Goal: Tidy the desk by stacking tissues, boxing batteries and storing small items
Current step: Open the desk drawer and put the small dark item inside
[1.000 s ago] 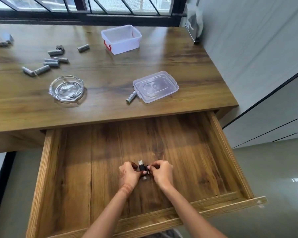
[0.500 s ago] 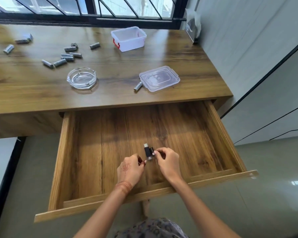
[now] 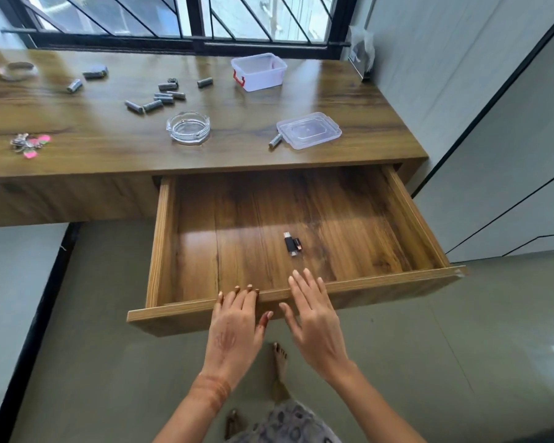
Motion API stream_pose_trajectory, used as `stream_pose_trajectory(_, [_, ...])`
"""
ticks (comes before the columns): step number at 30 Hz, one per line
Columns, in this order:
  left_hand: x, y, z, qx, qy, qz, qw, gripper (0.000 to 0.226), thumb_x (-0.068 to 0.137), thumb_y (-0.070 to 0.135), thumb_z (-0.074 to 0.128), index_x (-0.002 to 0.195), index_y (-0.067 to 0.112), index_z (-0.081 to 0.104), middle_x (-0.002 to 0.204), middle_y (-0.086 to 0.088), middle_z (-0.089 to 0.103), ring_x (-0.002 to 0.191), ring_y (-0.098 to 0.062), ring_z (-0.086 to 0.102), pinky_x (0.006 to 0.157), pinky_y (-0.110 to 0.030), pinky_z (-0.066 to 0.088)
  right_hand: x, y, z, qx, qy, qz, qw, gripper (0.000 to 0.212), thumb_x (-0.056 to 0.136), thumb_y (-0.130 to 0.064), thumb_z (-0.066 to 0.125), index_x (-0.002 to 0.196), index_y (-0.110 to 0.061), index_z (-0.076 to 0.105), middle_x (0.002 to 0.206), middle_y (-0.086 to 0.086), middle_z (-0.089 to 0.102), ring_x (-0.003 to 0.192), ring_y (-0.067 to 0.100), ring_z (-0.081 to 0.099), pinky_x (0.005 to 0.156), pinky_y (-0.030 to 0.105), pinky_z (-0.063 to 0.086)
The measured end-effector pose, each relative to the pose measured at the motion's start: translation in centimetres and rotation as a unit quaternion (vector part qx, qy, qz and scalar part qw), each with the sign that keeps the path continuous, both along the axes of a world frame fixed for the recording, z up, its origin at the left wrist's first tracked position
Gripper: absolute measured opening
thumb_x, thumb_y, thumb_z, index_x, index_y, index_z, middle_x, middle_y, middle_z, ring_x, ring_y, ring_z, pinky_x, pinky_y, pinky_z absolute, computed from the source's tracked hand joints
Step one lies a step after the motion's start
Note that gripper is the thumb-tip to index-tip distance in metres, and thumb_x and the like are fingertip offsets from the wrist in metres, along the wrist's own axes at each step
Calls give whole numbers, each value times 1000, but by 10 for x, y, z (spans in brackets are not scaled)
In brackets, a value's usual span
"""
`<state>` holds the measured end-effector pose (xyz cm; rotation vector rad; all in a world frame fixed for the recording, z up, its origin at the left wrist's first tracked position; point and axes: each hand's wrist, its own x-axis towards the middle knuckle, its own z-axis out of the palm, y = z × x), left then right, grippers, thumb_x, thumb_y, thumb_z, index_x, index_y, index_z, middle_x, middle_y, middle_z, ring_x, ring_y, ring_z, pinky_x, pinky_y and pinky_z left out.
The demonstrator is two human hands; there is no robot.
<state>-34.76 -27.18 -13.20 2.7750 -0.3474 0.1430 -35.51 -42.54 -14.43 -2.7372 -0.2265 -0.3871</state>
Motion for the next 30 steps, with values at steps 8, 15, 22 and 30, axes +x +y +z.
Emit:
stream_pose_trajectory(8, [-31,26,-42,62,-26,-44,997,70,93,47,22,146,2,11,153,-17,16,143,-26,2,115,-38,7,-34,-8,-26,-82,49,-14,995,61,98,-43,26,141,1,21,147,18,28,142,20,10,117,35,9])
stream_pose_trajectory(15, [-23,32,-51,66,-44,-69,994,72,84,30,33,144,1,6,154,-15,3,142,-29,4,115,-37,6,-24,-3,-26,-92,56,-28,994,66,97,-48,21,137,4,29,144,21,31,140,24,15,117,35,7])
stream_pose_trajectory(22, [15,31,-32,88,-11,-63,994,84,72,21,66,140,-6,25,146,-21,32,142,-31,13,113,-35,6,13,0,-16,-115,82,-32,990,70,95,-51,23,136,5,30,143,20,32,134,31,30,115,36,6])
stream_pose_trajectory(30, [68,28,-18,115,-2,-41,993,93,55,16,82,132,-8,36,138,-24,44,128,-37,42,111,-34,3,67,2,-10,-148,110,-31,982,75,87,-50,36,137,5,30,144,22,33,135,30,29,114,37,3])
